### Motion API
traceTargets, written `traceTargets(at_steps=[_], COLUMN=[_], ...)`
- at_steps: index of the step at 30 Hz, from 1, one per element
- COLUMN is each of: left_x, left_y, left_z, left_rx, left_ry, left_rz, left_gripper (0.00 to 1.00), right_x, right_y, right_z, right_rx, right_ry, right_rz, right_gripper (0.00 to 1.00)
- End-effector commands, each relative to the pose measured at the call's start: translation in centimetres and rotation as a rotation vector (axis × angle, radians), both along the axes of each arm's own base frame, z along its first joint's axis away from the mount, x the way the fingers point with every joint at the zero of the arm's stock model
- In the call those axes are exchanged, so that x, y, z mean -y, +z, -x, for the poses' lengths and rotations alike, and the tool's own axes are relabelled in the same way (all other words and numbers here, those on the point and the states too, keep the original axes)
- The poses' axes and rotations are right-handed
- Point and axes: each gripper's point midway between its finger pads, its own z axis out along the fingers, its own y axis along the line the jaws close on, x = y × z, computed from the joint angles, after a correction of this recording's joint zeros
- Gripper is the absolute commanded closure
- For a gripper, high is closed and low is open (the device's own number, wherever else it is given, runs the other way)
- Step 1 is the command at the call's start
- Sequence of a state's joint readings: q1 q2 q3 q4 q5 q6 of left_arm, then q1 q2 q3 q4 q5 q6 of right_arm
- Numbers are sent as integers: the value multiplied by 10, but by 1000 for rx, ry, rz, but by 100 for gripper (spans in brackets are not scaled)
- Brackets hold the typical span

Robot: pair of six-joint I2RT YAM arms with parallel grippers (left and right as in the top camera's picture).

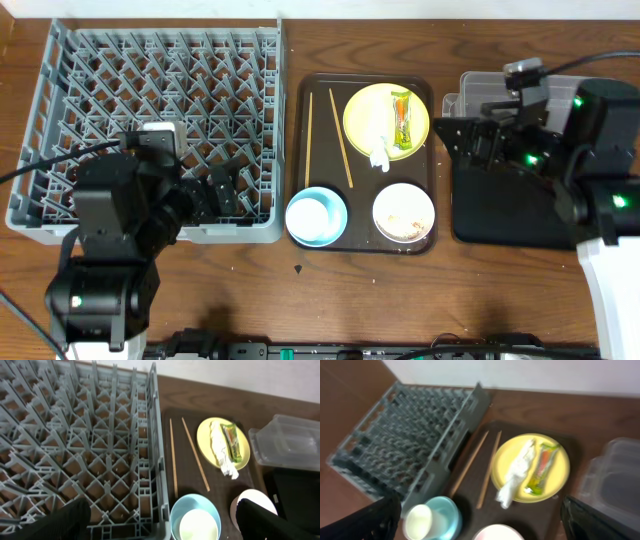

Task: Sort waste into correct bins and load items into the dishwasher
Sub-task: 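Reach the right gripper to the yellow plate and grasp the white tissue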

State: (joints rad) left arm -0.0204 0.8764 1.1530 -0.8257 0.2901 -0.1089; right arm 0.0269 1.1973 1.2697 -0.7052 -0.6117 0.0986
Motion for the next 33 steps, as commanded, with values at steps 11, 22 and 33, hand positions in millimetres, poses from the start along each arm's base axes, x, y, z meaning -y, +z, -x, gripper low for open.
traceTargets(at_steps=[11, 22, 33], left_x=[1, 1, 1], left_y=[5, 5, 5], left_z=[0, 0, 0], left_rx=[5, 5, 5], left_ry=[-1, -1, -1], left_rz=[14, 14, 14], left_gripper=[6, 6, 6], right_x=[-54, -94, -88], right_y=[-88, -219, -290], right_z=[-66, -112, -109], right_rx=[-233, -358, -552], right_ry=[-59, -21, -217], right_rz=[348, 461, 459], right_gripper=[1, 33, 71])
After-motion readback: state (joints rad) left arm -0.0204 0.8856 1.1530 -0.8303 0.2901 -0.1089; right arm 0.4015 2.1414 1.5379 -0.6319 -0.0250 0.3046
